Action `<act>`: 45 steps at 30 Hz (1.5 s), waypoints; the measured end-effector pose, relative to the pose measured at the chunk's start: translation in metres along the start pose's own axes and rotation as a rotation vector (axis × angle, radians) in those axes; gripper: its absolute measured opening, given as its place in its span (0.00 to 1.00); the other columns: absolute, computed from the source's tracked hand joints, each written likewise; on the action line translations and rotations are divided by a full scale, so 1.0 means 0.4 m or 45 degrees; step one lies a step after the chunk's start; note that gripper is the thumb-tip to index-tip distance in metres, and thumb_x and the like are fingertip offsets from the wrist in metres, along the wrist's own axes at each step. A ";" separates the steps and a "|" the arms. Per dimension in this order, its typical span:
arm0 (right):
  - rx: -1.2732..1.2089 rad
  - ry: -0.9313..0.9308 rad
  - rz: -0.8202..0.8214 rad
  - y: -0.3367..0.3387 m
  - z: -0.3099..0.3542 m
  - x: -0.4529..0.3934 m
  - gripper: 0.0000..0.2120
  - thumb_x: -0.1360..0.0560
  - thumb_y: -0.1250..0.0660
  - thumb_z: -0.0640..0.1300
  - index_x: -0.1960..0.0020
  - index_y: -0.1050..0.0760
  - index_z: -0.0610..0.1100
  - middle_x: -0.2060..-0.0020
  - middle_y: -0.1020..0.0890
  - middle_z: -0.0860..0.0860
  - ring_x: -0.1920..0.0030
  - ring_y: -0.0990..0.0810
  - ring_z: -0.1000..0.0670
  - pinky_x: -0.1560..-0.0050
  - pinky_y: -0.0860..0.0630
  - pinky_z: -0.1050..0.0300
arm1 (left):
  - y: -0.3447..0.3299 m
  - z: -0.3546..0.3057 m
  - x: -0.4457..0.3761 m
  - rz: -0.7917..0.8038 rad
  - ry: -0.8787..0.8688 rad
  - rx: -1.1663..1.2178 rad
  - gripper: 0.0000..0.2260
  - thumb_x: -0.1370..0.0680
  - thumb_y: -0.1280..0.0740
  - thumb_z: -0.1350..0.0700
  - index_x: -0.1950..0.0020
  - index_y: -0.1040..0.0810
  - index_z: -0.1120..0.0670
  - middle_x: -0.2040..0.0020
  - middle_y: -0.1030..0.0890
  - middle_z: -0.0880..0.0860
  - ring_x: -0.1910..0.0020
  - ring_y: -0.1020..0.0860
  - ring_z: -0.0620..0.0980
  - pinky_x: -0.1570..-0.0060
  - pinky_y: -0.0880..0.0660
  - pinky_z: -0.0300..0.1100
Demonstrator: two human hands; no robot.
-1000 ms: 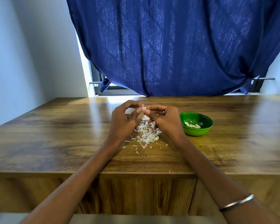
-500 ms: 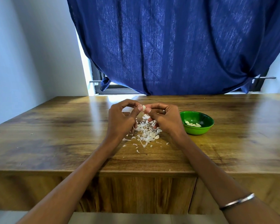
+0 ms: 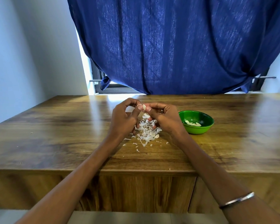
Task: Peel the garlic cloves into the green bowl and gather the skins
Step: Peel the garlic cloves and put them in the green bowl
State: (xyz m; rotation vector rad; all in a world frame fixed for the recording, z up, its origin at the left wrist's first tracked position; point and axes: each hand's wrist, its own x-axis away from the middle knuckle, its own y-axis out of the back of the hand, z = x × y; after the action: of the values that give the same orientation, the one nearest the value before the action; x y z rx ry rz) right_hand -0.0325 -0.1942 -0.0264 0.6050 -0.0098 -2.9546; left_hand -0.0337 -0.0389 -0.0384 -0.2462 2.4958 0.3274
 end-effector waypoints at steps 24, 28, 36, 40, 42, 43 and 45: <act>0.179 0.185 -0.083 -0.009 -0.018 -0.006 0.07 0.22 0.29 0.40 0.47 0.16 0.48 0.56 0.14 0.56 0.64 0.19 0.60 0.69 0.27 0.70 | 0.000 -0.004 0.004 0.009 0.008 -0.017 0.02 0.18 0.31 0.58 0.48 0.20 0.56 0.56 0.17 0.49 0.76 0.23 0.50 0.80 0.30 0.39; 0.187 0.190 -0.062 -0.008 -0.019 -0.005 0.05 0.22 0.29 0.42 0.48 0.17 0.49 0.54 0.15 0.54 0.63 0.18 0.56 0.70 0.26 0.68 | 0.002 -0.007 0.005 0.023 0.006 -0.028 0.03 0.17 0.32 0.58 0.46 0.20 0.57 0.54 0.18 0.50 0.75 0.22 0.51 0.80 0.30 0.39; 0.052 0.095 0.006 -0.004 -0.008 -0.002 0.03 0.22 0.28 0.41 0.49 0.16 0.46 0.54 0.13 0.50 0.63 0.15 0.53 0.72 0.21 0.57 | 0.001 -0.013 0.006 0.022 -0.016 -0.037 0.03 0.18 0.32 0.59 0.47 0.21 0.58 0.54 0.18 0.48 0.77 0.23 0.51 0.81 0.31 0.38; 0.062 0.133 -0.009 -0.003 -0.007 -0.001 0.03 0.24 0.27 0.42 0.52 0.17 0.49 0.55 0.14 0.51 0.66 0.18 0.56 0.74 0.24 0.61 | 0.005 -0.013 0.005 0.010 -0.025 -0.023 0.02 0.17 0.32 0.59 0.47 0.21 0.57 0.54 0.18 0.46 0.76 0.23 0.51 0.80 0.30 0.39; 0.060 0.121 -0.022 -0.003 -0.006 -0.003 0.03 0.24 0.27 0.42 0.51 0.17 0.48 0.54 0.14 0.51 0.66 0.18 0.57 0.73 0.24 0.61 | 0.007 -0.013 0.006 0.008 -0.032 -0.023 0.02 0.17 0.32 0.60 0.47 0.21 0.57 0.53 0.18 0.45 0.76 0.23 0.51 0.80 0.30 0.39; 0.062 0.118 -0.031 -0.002 -0.006 -0.003 0.03 0.24 0.27 0.43 0.50 0.17 0.48 0.54 0.14 0.51 0.66 0.18 0.57 0.73 0.24 0.61 | 0.007 -0.015 0.007 0.011 -0.037 -0.023 0.02 0.17 0.32 0.60 0.47 0.21 0.58 0.53 0.18 0.45 0.76 0.23 0.51 0.81 0.30 0.39; 0.055 0.113 -0.038 -0.002 -0.005 -0.004 0.04 0.24 0.27 0.43 0.49 0.17 0.47 0.54 0.14 0.51 0.66 0.18 0.57 0.73 0.24 0.60 | 0.006 -0.017 0.008 0.022 -0.049 -0.026 0.02 0.17 0.32 0.60 0.47 0.21 0.58 0.53 0.18 0.45 0.76 0.23 0.52 0.81 0.30 0.39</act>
State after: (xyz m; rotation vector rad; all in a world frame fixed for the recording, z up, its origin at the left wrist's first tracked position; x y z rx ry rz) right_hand -0.0303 -0.1930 -0.0278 0.7482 -0.0561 -2.9604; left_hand -0.0407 -0.0390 -0.0344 -0.2247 2.4590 0.3611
